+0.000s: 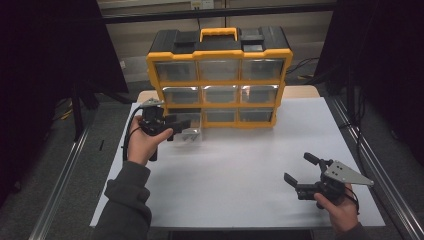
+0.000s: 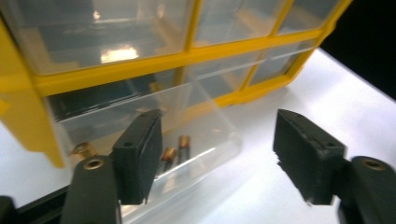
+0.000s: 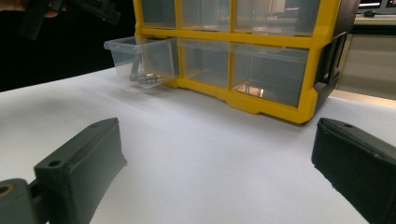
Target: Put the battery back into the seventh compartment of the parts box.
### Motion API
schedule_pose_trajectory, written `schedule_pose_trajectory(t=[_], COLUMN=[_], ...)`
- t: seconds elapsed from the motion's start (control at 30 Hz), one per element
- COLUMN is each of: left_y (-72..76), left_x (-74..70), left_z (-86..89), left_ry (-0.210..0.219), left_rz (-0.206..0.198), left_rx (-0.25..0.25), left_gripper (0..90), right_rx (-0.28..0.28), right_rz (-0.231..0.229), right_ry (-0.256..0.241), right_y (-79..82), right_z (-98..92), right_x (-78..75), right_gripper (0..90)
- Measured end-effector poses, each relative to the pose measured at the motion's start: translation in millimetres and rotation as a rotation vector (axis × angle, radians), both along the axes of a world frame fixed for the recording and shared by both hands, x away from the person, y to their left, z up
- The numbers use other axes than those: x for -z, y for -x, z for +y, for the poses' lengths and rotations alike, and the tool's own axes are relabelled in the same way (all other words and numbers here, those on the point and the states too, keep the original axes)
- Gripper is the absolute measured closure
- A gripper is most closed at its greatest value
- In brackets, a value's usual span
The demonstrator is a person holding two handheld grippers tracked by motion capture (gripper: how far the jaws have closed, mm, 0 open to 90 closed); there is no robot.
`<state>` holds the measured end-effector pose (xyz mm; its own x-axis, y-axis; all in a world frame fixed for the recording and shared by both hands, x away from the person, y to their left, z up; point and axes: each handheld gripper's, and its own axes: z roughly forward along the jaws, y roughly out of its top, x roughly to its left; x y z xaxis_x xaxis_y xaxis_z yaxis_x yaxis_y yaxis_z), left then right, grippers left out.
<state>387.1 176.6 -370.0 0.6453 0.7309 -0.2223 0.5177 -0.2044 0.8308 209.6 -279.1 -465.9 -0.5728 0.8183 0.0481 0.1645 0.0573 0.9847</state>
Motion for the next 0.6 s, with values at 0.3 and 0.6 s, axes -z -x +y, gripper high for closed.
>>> schedule_pose_trajectory(t=[0.3, 0.6], left_y=[29.8, 58.1], left_x=[13.2, 34.2], left_z=[6.4, 27.8], left_ry=[0.079, 0.100], left_rz=[-0.093, -0.165], left_rx=[0.036, 0.023], left_gripper=[17.8, 11.3], right_rx=[0.012, 0.006], right_rz=[-0.001, -0.002], right_ry=[-0.003, 0.000], right_y=[0.2, 0.4], right_z=[-0.9, 0.0], right_x=[0.0, 0.1], right_gripper=[1.8, 1.8])
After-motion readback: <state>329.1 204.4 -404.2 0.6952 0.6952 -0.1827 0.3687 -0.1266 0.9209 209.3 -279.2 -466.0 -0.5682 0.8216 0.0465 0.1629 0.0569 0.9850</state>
